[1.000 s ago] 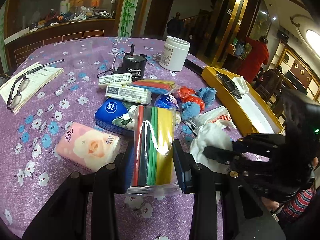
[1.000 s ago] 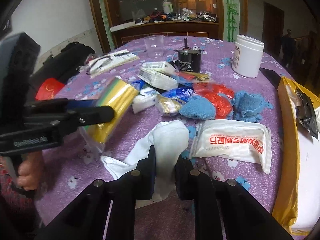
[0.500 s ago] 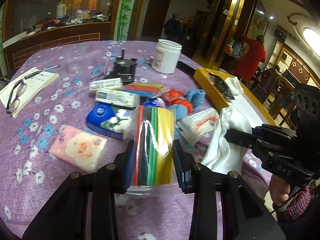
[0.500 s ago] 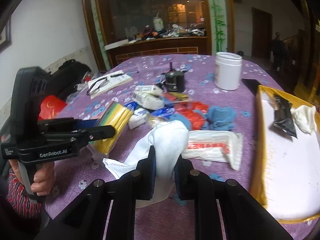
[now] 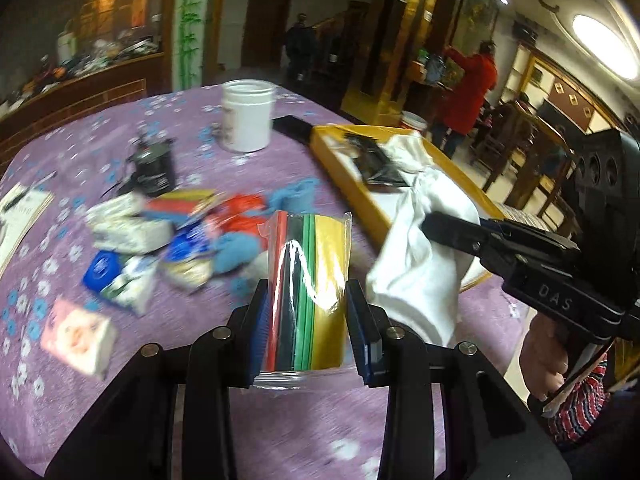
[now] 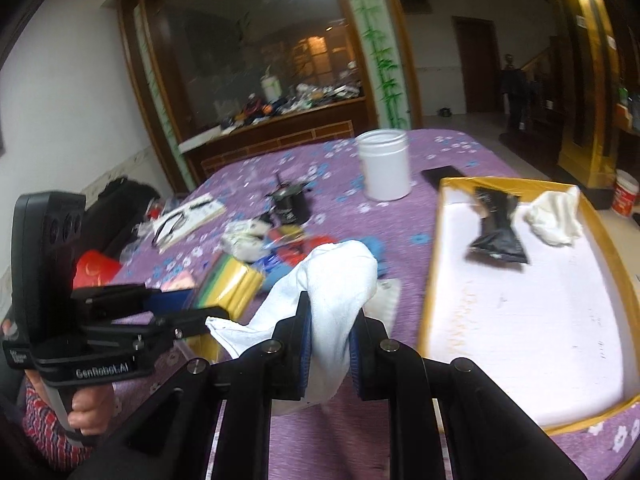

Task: Organize soft objects
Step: 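Carry the bag and the white sock toward the box with both grippers, then lower the bag into the box with the left gripper while the right releases the sock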

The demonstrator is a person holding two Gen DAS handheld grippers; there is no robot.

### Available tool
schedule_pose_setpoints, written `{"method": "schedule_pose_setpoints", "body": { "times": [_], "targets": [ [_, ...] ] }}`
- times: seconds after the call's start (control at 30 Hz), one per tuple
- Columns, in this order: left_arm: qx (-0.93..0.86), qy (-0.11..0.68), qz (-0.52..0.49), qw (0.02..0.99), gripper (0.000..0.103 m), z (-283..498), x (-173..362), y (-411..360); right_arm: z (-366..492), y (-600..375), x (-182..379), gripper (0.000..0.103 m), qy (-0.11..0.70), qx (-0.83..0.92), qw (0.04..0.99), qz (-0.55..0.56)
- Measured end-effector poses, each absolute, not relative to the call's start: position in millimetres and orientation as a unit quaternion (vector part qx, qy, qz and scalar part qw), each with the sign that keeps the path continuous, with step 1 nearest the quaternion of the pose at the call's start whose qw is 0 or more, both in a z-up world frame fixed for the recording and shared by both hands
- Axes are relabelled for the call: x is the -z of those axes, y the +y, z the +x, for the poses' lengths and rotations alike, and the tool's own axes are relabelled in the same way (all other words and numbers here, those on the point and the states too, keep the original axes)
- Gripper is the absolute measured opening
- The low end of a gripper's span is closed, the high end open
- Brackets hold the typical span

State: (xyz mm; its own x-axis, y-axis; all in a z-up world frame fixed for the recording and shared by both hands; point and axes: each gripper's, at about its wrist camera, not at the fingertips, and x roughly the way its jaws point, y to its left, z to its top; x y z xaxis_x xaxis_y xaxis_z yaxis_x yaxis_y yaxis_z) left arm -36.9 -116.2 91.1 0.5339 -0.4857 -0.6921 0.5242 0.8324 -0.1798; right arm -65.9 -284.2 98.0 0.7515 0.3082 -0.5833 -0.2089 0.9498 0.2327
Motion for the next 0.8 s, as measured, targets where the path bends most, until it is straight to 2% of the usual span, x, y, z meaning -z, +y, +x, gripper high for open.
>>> {"method": "schedule_pose_setpoints", "body": {
  "times": [0.4,0.8],
  "targets": [
    [0.346,0.384,0.059,0.854,0.033,-24,-108,-239,-87,-402,-107,0.016,0.283,-0.028,0.946,0.153],
    [0.362,0.438,0.052,0.821,0.033,13,-78,-317,-90,-472,-96,0.016,0.316,0.055,0.932,0.166]
  ]
}}
